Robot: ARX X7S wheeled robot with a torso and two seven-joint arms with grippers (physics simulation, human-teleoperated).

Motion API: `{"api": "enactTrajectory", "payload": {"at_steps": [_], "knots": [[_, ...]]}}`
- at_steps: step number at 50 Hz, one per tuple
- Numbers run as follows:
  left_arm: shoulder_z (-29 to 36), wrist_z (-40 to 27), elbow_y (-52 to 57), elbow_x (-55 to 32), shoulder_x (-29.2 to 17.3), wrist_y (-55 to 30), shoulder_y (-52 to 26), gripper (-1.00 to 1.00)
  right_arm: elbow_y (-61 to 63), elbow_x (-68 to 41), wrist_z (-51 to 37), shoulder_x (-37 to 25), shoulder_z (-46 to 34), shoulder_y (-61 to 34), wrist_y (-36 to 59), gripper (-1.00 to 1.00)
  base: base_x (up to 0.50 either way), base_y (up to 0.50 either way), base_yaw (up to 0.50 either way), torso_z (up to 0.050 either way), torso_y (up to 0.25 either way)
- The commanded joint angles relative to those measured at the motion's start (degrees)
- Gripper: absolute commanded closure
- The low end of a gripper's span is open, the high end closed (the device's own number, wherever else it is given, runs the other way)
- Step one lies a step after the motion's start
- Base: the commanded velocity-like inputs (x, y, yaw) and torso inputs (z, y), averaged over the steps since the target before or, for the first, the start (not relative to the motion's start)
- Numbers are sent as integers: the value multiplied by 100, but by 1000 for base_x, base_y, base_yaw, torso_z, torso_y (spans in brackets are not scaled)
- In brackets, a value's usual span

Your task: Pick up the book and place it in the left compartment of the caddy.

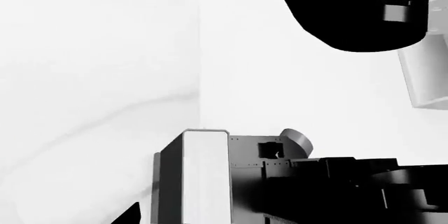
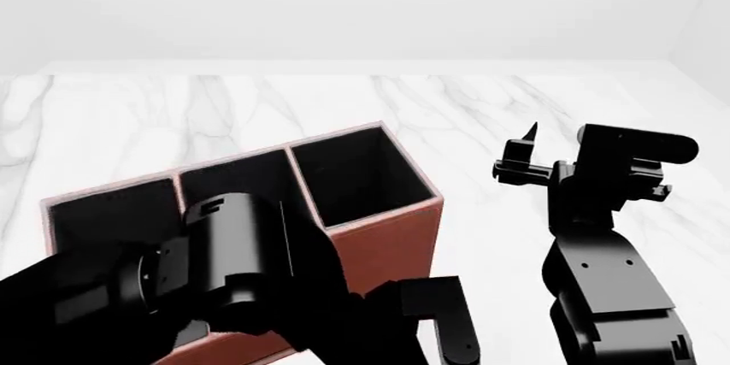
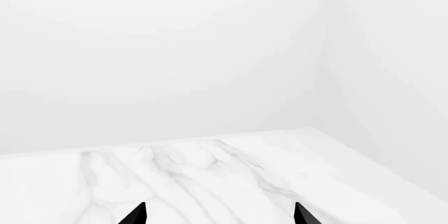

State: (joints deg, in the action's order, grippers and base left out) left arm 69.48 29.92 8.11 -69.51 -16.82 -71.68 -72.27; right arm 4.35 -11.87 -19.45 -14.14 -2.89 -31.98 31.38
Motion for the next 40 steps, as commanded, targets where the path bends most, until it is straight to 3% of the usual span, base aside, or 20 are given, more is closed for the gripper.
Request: {"api": "enactTrajectory", "payload": {"at_steps": [1,40], "knots": [[251,93,-16,124,191,93,142,-100,5,-35,-17,-8,-7,1,6,-100,0,0,0,0,0],[954,737,-1035,692,288,630,657,-100,-249,-118,-59,-12,2,82,-257,-100,0,0,0,0,0]]}}
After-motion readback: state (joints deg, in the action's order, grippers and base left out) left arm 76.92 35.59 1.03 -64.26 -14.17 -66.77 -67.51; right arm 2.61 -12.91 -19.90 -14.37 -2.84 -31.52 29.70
